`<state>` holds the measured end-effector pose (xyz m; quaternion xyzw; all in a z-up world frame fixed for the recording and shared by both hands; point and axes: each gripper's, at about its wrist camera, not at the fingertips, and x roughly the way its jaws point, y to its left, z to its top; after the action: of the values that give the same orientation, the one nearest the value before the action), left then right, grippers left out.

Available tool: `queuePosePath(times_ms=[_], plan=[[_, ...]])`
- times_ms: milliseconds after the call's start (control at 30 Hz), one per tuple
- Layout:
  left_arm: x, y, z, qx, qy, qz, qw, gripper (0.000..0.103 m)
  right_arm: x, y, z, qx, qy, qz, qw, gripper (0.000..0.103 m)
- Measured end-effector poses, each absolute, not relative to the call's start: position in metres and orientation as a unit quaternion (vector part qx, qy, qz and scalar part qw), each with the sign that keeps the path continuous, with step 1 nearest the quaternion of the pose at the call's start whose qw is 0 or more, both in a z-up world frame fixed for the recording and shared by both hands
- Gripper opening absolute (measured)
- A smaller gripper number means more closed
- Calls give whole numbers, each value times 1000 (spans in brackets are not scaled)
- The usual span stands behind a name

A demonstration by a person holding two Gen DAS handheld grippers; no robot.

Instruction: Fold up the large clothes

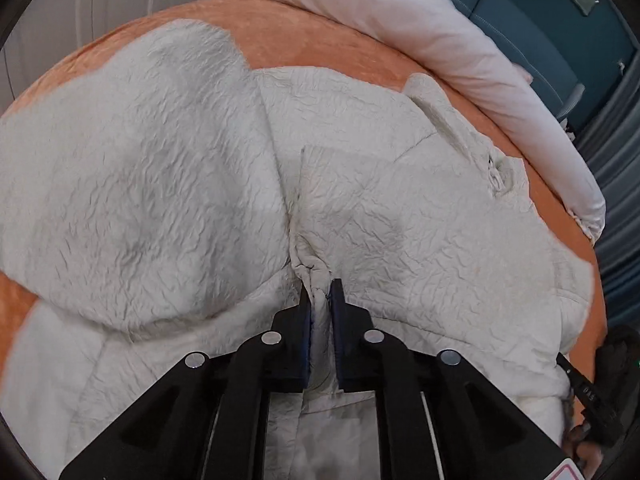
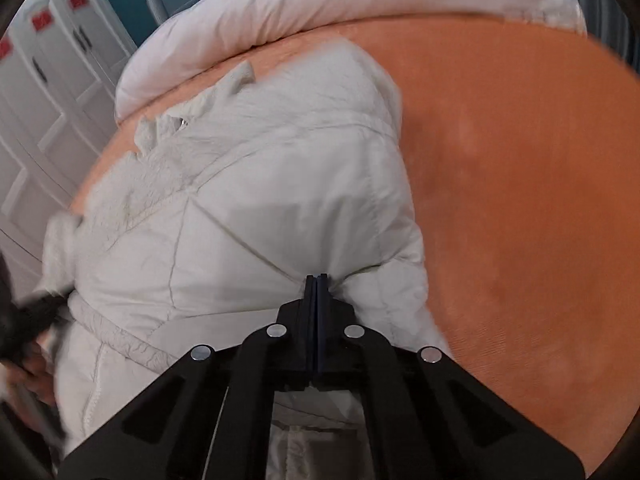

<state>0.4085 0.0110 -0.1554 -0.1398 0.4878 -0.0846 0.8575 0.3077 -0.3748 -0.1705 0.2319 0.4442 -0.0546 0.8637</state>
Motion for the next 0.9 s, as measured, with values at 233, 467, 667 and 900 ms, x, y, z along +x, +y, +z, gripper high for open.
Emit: queuePosePath(times_ms=[233,467,667,900], plan=[[402,-6,-156,-94,461,-67,880,13,319,-385,-106,211,386,-92,893,45],[392,-3,-164,-87,443,-62,890,15,402,-419,-129,214,444,-136,860,54],[391,-6,-166,-88,434,-64,894,17,383,-410,-97,244,350,-102,899,15],[390,-7,-167,-83,430,-64,897,18,390,-413,-130,221,413,-169,867,29]])
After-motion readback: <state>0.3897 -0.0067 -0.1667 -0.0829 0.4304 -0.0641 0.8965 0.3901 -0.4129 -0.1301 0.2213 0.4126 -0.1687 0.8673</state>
